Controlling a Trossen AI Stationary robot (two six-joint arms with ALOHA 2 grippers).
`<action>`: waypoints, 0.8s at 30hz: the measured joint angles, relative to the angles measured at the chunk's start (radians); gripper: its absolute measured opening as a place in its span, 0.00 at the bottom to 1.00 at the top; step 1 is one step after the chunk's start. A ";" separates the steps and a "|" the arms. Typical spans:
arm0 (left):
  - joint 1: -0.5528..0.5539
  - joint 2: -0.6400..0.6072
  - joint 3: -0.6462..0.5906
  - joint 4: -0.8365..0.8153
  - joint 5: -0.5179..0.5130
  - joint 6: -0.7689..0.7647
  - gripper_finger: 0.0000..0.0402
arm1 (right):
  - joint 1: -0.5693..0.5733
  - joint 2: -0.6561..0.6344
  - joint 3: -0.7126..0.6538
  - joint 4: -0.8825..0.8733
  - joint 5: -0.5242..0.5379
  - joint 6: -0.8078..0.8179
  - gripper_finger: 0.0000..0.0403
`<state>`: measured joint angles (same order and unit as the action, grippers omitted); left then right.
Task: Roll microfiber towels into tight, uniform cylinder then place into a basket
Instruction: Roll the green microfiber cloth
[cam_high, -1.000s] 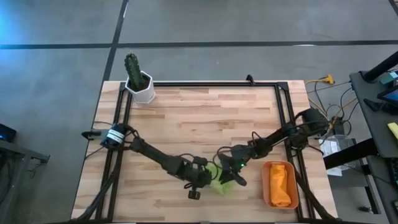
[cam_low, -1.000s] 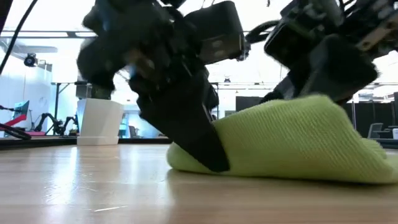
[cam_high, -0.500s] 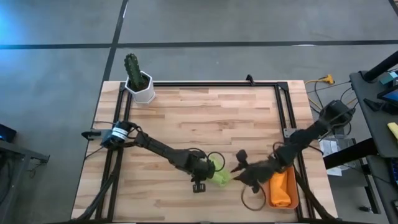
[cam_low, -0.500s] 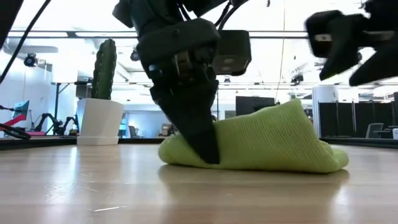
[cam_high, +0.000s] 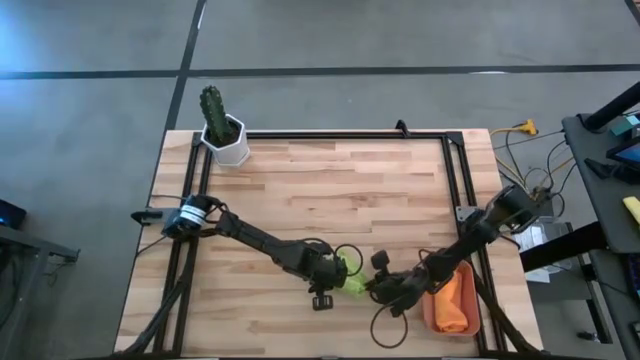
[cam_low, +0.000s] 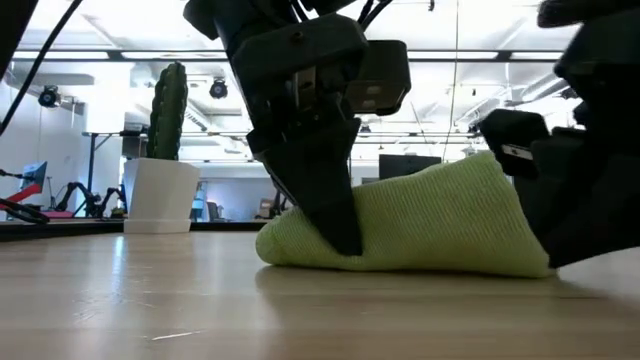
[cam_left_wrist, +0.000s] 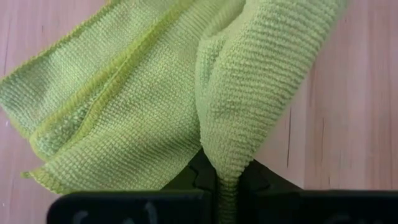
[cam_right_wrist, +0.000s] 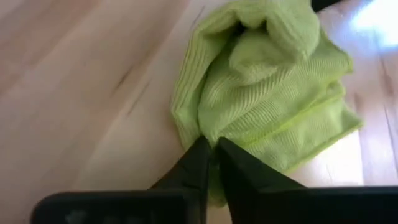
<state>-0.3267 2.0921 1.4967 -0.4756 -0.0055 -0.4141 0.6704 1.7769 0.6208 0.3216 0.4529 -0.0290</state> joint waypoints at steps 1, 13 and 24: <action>0.000 0.000 0.000 0.000 0.000 0.000 0.00 | -0.006 0.019 0.008 0.010 0.002 -0.004 0.07; -0.015 -0.004 0.026 -0.011 0.074 0.053 0.00 | -0.151 0.031 0.015 -0.066 0.021 -0.163 0.02; 0.007 -0.004 0.031 -0.045 0.159 -0.047 0.00 | -0.163 -0.117 -0.004 -0.192 0.017 -0.334 0.03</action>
<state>-0.3202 2.0884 1.5280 -0.5211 0.1535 -0.4615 0.5072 1.6594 0.6163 0.1300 0.4700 -0.3634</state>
